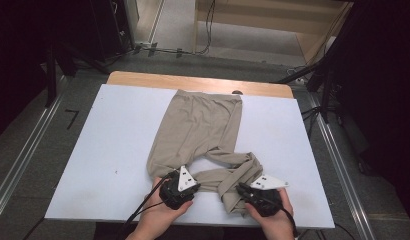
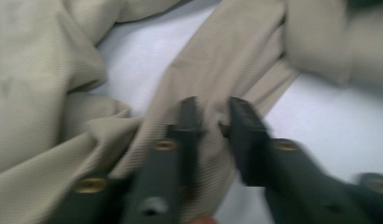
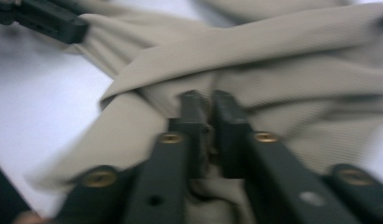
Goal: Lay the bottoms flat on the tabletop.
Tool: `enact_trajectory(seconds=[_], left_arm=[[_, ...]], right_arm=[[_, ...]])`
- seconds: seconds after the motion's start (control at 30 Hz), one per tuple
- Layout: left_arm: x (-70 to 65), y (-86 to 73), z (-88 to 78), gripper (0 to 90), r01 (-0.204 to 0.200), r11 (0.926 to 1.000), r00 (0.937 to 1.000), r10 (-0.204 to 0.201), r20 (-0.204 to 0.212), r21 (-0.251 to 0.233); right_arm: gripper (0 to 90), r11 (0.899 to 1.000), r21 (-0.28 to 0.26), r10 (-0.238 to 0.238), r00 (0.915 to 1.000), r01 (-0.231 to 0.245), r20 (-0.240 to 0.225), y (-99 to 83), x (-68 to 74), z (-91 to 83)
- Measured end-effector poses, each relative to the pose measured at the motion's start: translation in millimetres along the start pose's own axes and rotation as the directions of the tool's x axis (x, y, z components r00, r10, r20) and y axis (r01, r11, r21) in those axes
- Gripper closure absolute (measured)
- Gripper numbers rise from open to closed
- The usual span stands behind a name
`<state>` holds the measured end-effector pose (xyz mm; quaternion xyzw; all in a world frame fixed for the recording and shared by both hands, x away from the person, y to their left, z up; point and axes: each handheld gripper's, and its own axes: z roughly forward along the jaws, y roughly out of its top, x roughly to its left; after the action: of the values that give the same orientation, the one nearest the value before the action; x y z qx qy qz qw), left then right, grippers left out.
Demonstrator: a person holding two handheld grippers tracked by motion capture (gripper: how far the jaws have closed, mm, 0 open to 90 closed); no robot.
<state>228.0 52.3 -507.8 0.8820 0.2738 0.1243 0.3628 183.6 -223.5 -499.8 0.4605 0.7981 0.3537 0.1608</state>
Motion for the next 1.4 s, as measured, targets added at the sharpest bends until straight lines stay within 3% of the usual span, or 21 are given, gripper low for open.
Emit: enact_trajectory(seconds=[0.07, 0.13, 0.2, 0.27, 0.4, 0.53, 0.6, 0.67, 0.8, 0.87, 0.97, 1.03, 1.1, 1.13, 1.2, 1.23, 1.27, 1.3, 1.33, 1.4], left_arm=[[3.3, -2.2, -4.2, 86.4, 0.015, 0.9999, 0.9991, -0.015, 0.040, -0.004], [7.1, -5.4, -11.8, 86.6, 0.013, 0.9997, 0.9985, -0.012, 0.053, -0.019], [12.3, -9.3, -22.7, 86.6, 0.008, 0.9994, 0.9975, -0.006, 0.071, -0.035], [21.2, -15.2, -35.7, 86.6, 0.032, 0.9980, 0.9958, -0.027, 0.087, -0.054], [45.4, -34.8, -60.7, 86.4, 0.088, 0.9927, 0.9938, -0.081, 0.076, -0.082], [71.0, -54.7, -78.8, 86.1, 0.133, 0.9887, 0.9910, -0.133, 0.015, -0.068], [80.2, -59.7, -86.5, 85.1, 0.176, 0.9803, 0.9842, -0.177, 0.001, -0.089], [81.6, -58.4, -91.3, 79.2, 0.192, 0.9747, 0.9811, -0.193, 0.004, -0.114], [61.2, -41.3, -86.3, 61.7, 0.142, 0.9779, 0.9894, -0.136, 0.049, -0.153], [48.1, -32.8, -77.4, 56.6, 0.109, 0.9829, 0.9923, -0.098, 0.075, -0.149], [33.4, -25.3, -56.8, 48.2, 0.081, 0.9898, 0.9938, -0.071, 0.086, -0.117], [28.1, -24.2, -40.9, 45.7, 0.063, 0.9947, 0.9952, -0.057, 0.079, -0.081], [25.2, -25.5, -27.6, 45.4, 0.059, 0.9973, 0.9963, -0.056, 0.066, -0.043], [24.3, -26.7, -22.7, 46.4, 0.041, 0.9990, 0.9981, -0.040, 0.046, -0.017], [22.3, -27.3, -22.0, 56.0, 0.038, 0.9989, 0.9993, -0.038, -0.001, -0.026], [23.0, -27.3, -22.6, 62.6, 0.042, 0.9988, 0.9991, -0.042, -0.004, -0.026], [24.5, -27.5, -23.7, 71.9, 0.042, 0.9989, 0.9991, -0.042, 0.003, -0.022], [25.6, -28.1, -24.8, 80.2, 0.053, 0.9983, 0.9986, -0.053, 0.007, -0.022], [27.0, -29.0, -26.4, 86.3, 0.061, 0.9978, 0.9981, -0.060, 0.016, -0.027], [28.3, -29.1, -31.9, 89.0, 0.069, 0.9963, 0.9972, -0.067, 0.033, -0.051]], right_arm=[[87.5, 1.000, -0.021, 0.012, 0.9996, -0.011, 0.027, 0.8, -11.0, -7.4], [87.8, 0.998, -0.049, 0.037, 0.9980, -0.034, 0.051, 2.1, -22.9, -15.0], [87.8, 0.995, -0.078, 0.068, 0.9941, -0.062, 0.084, 2.7, -36.4, -23.5], [88.0, 0.990, -0.108, 0.104, 0.9875, -0.091, 0.119, 2.0, -49.6, -31.4], [88.2, 0.983, -0.126, 0.158, 0.9680, -0.135, 0.195, -3.3, -71.9, -35.3], [86.5, 0.976, -0.130, 0.201, 0.9498, -0.173, 0.240, -8.9, -85.2, -34.4], [72.7, 0.971, -0.152, 0.218, 0.9498, -0.187, 0.224, -9.4, -86.2, -37.8], [65.0, 0.968, -0.174, 0.216, 0.9563, -0.182, 0.197, -6.7, -82.5, -43.0], [55.7, 0.972, -0.211, 0.130, 0.9828, -0.101, 0.130, 6.9, -56.7, -49.3], [49.2, 0.979, -0.190, 0.079, 0.9957, -0.068, 0.049, 16.3, -38.4, -43.2], [38.0, 0.989, -0.143, 0.022, 0.9994, -0.025, -0.028, 26.2, -10.5, -21.5], [25.0, 0.997, -0.082, 0.013, 0.9999, -0.014, -0.011, 30.5, -0.8, -0.5], [22.9, 0.999, -0.014, 0.039, 0.9988, -0.038, 0.029, 31.2, -0.4, 19.7], [23.7, 0.998, 0.020, 0.067, 0.9972, -0.067, 0.034, 30.3, -2.1, 28.2], [37.3, 0.994, 0.079, 0.074, 0.9968, -0.076, 0.031, 27.1, -2.2, 41.0], [42.0, 0.996, 0.074, 0.049, 0.9982, -0.051, 0.035, 25.5, 0.7, 43.4], [55.8, 0.997, 0.071, 0.007, 0.9989, -0.011, 0.046, 25.2, 4.2, 42.8], [65.6, 0.997, 0.071, -0.011, 0.9999, 0.010, 0.012, 25.8, 7.3, 41.7], [71.5, 0.998, 0.066, -0.020, 0.9998, 0.021, -0.005, 26.5, 10.9, 39.9], [76.5, 0.998, 0.043, -0.054, 0.9984, 0.054, -0.016, 27.9, 21.1, 34.5]])
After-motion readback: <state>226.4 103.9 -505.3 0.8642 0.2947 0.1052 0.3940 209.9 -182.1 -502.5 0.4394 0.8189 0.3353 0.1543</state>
